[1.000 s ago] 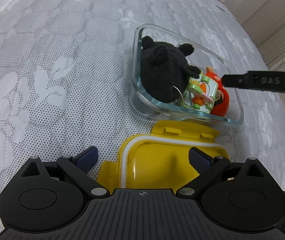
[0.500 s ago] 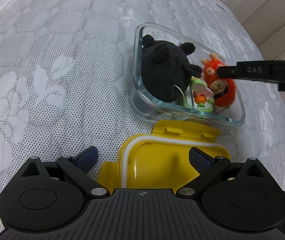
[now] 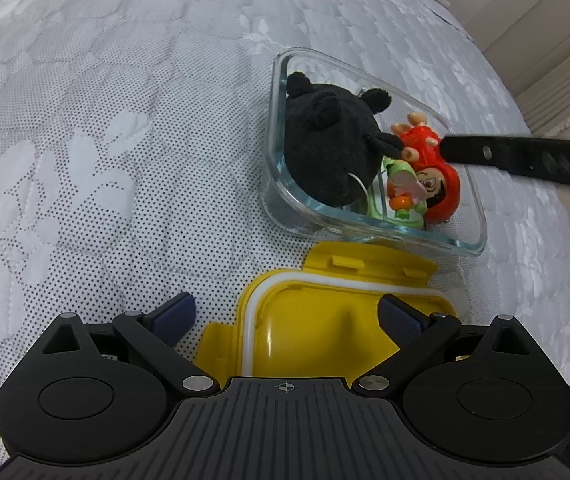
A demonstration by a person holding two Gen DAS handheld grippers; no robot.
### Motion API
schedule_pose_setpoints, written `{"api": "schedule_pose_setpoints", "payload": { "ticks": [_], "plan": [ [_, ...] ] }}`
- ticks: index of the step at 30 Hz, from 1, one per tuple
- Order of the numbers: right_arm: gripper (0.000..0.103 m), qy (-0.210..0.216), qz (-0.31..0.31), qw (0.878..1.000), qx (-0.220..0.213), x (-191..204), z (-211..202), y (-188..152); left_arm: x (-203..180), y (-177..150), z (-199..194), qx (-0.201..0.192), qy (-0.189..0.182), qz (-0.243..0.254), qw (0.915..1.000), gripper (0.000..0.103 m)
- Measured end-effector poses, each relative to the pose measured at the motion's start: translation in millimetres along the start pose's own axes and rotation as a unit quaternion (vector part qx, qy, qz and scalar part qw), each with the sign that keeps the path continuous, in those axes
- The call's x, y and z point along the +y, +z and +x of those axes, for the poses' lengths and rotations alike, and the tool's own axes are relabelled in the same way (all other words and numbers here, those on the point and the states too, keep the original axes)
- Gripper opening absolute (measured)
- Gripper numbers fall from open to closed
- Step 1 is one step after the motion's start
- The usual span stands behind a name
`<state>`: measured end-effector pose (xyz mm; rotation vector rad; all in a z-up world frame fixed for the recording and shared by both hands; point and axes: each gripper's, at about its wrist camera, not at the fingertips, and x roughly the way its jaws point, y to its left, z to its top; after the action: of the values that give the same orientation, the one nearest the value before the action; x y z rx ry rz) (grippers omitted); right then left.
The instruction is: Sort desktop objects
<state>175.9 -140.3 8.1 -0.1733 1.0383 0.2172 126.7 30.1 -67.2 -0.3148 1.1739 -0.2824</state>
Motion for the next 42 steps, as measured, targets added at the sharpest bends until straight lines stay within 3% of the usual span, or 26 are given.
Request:
{"api": "schedule_pose_setpoints", "payload": {
  "ticks": [5,11,13,18,20,22,25,33,36,40,42],
  "plan": [
    [0.024,-0.014,-0.091,0.996,0.023,28,10,-12,-1,0,1,0.001,0.000,0.003,1.0000,0.101],
    [0.028,-0.051,-0.087,0.995,-0.004,32,38,-19,0,0,1,0.001,0.000,0.001,1.0000,0.101],
    [0.028,-0.047,-0.069,0.996,-0.002,28,38,-17,0,-2,0,0.001,0.000,0.002,1.0000,0.101],
    [0.033,0.019,0.002,0.999,0.033,2,25,-10,-1,-4,-3,0.001,0.000,0.005,1.0000,0.101],
    [0.046,0.013,0.054,0.998,0.014,-17,14,-5,-1,-5,-4,0.000,0.000,0.005,1.0000,0.101],
    [0.046,-0.020,0.097,0.995,-0.008,-33,6,1,-2,-6,-4,0.001,0.001,0.006,1.0000,0.101],
    [0.045,-0.050,0.123,0.991,-0.005,-45,11,5,-3,-7,-5,0.002,0.001,0.007,1.0000,0.101],
    [0.046,-0.065,0.089,0.993,0.035,-33,53,4,-5,-14,-7,0.004,0.002,0.007,1.0000,0.101],
    [0.054,-0.065,0.091,0.993,0.035,-31,61,3,-7,-17,-8,0.005,0.003,0.008,0.9999,0.101],
    [0.043,-0.070,0.064,0.995,0.023,-25,59,2,-9,-18,-9,0.005,0.002,0.009,0.9999,0.101],
    [0.043,-0.080,0.034,0.996,0.014,-17,55,0,-8,-17,-8,0.005,0.002,0.009,0.9999,0.101]
  ]
}}
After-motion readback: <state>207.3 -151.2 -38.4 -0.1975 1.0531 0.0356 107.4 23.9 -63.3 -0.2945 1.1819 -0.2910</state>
